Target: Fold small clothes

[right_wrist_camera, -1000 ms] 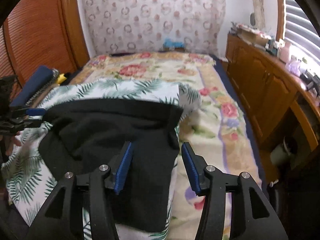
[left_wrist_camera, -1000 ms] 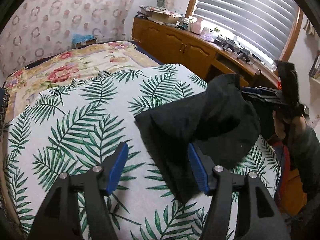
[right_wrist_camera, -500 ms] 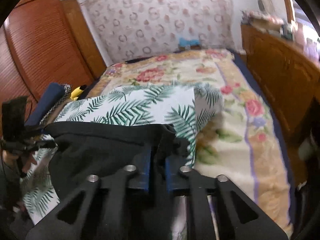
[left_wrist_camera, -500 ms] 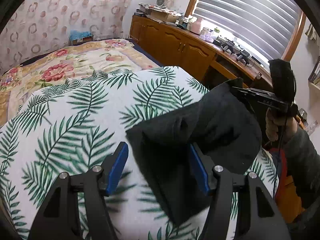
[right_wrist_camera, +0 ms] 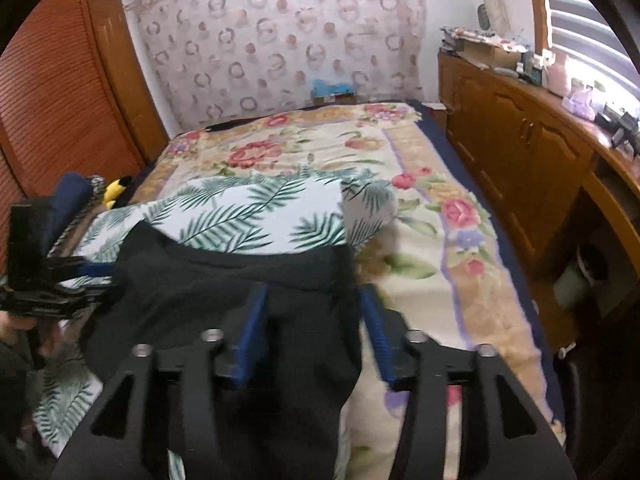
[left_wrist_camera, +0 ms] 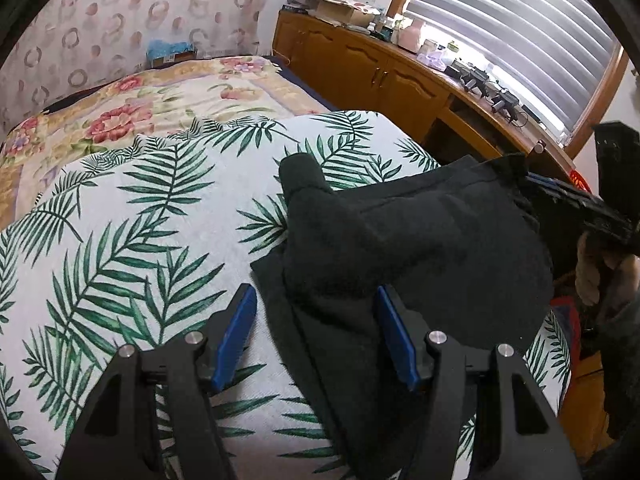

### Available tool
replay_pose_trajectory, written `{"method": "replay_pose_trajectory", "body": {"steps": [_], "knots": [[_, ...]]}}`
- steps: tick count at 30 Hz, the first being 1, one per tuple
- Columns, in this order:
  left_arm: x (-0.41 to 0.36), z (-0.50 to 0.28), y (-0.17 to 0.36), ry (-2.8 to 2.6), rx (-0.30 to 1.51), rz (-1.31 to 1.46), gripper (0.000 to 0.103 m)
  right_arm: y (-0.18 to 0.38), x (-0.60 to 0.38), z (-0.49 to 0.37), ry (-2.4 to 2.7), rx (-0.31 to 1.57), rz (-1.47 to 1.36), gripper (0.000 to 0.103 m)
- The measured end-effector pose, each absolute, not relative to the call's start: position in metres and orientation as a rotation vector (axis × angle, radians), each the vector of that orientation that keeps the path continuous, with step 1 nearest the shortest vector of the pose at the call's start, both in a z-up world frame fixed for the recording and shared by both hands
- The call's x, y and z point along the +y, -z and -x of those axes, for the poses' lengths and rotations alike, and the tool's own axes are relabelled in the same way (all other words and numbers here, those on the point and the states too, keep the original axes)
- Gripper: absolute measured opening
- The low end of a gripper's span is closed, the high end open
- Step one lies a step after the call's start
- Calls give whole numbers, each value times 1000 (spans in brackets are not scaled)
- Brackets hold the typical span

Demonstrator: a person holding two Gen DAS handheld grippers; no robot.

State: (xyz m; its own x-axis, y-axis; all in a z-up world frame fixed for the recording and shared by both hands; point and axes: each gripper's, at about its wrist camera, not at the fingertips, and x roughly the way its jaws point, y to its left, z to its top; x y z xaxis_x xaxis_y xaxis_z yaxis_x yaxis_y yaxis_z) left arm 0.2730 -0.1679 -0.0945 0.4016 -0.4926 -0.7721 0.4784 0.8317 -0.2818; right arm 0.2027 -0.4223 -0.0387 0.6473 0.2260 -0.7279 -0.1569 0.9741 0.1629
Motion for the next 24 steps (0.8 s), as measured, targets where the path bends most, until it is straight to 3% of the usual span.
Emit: {"method": "replay_pose_trajectory", "body": {"steps": [4,13,16,17,18,21,23,24], "knots": [[-168,-278,100,623,992,47,61,57,-416,-203,-219,905,-81,62],[-163,-282,101,670,993,147,59,79,-402,-203,-261,946,-103,63],[-169,-279,99,675,978,120,43,83,-398,-204,-267,946,-90,63],[-170,-278,97,679,971,117,33,83,-395,-203,-275,937,-74,62],[-171,-277,96,684,966,117,19,84,-394,-203,-280,936,-57,61],[-173,-271,86,698,935,98,11,84,-390,-201,-304,931,-42,47],[-174,-262,75,697,900,87,10,82,-388,-199,-308,920,-28,29],[-173,-262,71,700,887,90,9,80,-387,-197,-311,915,-17,26]]}}
